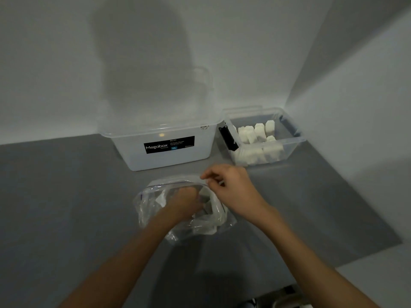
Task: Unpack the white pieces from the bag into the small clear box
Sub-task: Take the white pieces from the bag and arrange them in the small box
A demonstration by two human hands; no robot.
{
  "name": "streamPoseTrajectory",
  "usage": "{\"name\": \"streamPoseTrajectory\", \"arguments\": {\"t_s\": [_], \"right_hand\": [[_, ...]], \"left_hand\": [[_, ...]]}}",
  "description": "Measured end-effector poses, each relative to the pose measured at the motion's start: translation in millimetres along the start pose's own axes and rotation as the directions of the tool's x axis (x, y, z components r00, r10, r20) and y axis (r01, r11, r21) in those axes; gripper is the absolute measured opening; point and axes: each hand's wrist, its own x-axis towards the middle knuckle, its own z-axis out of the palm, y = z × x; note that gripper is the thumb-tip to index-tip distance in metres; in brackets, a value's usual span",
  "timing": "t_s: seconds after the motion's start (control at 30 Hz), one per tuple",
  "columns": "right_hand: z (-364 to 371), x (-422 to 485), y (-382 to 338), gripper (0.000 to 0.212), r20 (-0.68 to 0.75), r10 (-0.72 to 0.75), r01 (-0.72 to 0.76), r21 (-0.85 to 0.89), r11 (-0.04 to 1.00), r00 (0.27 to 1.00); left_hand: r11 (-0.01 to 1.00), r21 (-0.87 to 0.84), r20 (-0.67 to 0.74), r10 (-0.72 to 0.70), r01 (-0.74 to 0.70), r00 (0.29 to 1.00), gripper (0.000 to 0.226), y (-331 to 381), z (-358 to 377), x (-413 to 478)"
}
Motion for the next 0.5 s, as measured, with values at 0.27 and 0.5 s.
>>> {"name": "streamPoseTrajectory", "arguments": {"t_s": [0.27,0.5], "right_hand": [[-2.7,0.6,-29.3,0.017,-0.015,-0.037,0.037,0.026,0.999,0.999],[-2.8,4.5,-48.3,0.017,0.135,-0.066,0.067,-0.006,0.998,0.989]], "left_hand": [[0.99,-0.107,0.033,-0.084,0.087,0.996,0.017,-19.1,19.6,6.4],[0.991,-0.136,0.015,0.009,-0.007,1.0,0.022,-27.7,-9.5,-18.4]]}}
